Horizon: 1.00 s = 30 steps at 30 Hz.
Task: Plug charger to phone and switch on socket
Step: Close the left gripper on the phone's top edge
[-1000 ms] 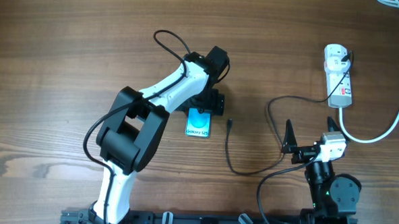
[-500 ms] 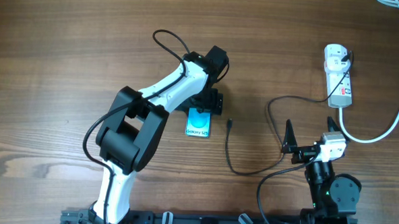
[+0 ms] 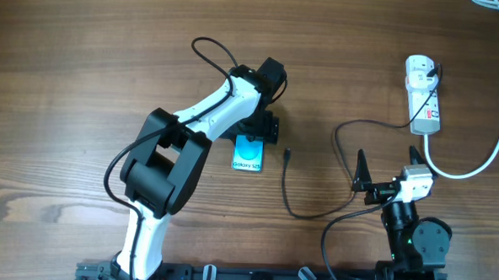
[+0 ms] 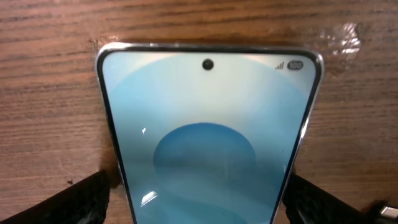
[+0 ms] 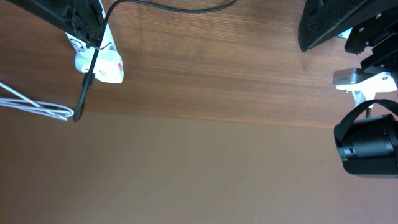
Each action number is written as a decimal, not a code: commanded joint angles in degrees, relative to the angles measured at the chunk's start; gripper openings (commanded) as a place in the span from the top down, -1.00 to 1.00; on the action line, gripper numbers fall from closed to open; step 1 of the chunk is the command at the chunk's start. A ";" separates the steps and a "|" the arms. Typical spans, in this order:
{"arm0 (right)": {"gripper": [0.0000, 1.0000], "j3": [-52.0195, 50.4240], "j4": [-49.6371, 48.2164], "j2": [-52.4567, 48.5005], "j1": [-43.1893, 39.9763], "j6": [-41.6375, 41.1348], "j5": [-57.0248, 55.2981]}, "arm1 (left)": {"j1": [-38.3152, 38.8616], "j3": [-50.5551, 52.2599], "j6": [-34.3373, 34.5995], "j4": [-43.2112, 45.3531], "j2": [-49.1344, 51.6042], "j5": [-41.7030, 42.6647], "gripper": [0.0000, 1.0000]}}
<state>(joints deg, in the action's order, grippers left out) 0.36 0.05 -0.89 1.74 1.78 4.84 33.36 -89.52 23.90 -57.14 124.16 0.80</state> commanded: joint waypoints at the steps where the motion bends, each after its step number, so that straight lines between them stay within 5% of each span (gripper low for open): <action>1: -1.00 -0.04 -0.13 0.35 0.28 -0.31 -0.52 | 0.61 2.25 0.33 -1.36 2.32 0.20 -0.79; 30: -1.00 -0.04 -0.15 0.35 0.28 -0.31 -0.52 | 0.59 0.74 0.37 -2.93 2.27 0.22 -0.46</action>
<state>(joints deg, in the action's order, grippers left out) 0.36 0.08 -0.89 1.74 1.78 4.86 33.69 -89.49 23.90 -59.05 124.16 1.80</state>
